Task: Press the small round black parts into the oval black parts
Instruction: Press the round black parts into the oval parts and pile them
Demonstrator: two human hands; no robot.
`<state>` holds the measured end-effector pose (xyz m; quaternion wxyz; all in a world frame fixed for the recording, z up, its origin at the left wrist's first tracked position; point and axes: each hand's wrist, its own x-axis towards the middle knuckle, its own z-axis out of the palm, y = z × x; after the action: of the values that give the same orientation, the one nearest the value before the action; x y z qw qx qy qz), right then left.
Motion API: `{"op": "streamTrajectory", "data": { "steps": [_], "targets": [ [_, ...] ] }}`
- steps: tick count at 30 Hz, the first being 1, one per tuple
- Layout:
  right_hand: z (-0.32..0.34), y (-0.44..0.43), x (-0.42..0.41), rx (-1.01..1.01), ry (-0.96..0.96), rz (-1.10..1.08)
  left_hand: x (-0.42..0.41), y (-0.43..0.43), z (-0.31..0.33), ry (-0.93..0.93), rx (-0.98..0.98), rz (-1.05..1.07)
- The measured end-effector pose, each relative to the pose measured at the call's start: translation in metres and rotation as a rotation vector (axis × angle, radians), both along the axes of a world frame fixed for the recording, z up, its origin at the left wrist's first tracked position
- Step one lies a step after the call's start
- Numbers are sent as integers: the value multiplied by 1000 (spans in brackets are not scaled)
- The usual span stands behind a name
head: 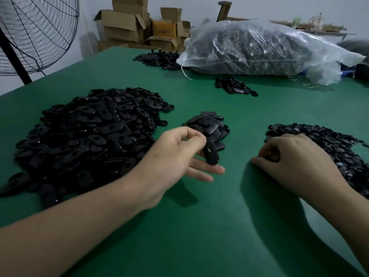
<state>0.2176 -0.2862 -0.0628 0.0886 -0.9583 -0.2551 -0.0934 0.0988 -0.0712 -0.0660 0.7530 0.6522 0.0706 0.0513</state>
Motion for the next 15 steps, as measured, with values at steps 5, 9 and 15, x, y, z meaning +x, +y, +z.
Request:
{"op": "streamTrajectory", "data": {
  "steps": [5, 9, 15],
  "targets": [
    [-1, -2, 4, 46, -10, 4, -7, 0, -10, -42, 90, 16],
    [-3, -2, 7, 59, -4, 15, -10, 3, -15, -93, 231, 0],
    [2, -6, 14, 11, 40, 34, -12, 4, -20, -123, 309, -29]
  ]
}}
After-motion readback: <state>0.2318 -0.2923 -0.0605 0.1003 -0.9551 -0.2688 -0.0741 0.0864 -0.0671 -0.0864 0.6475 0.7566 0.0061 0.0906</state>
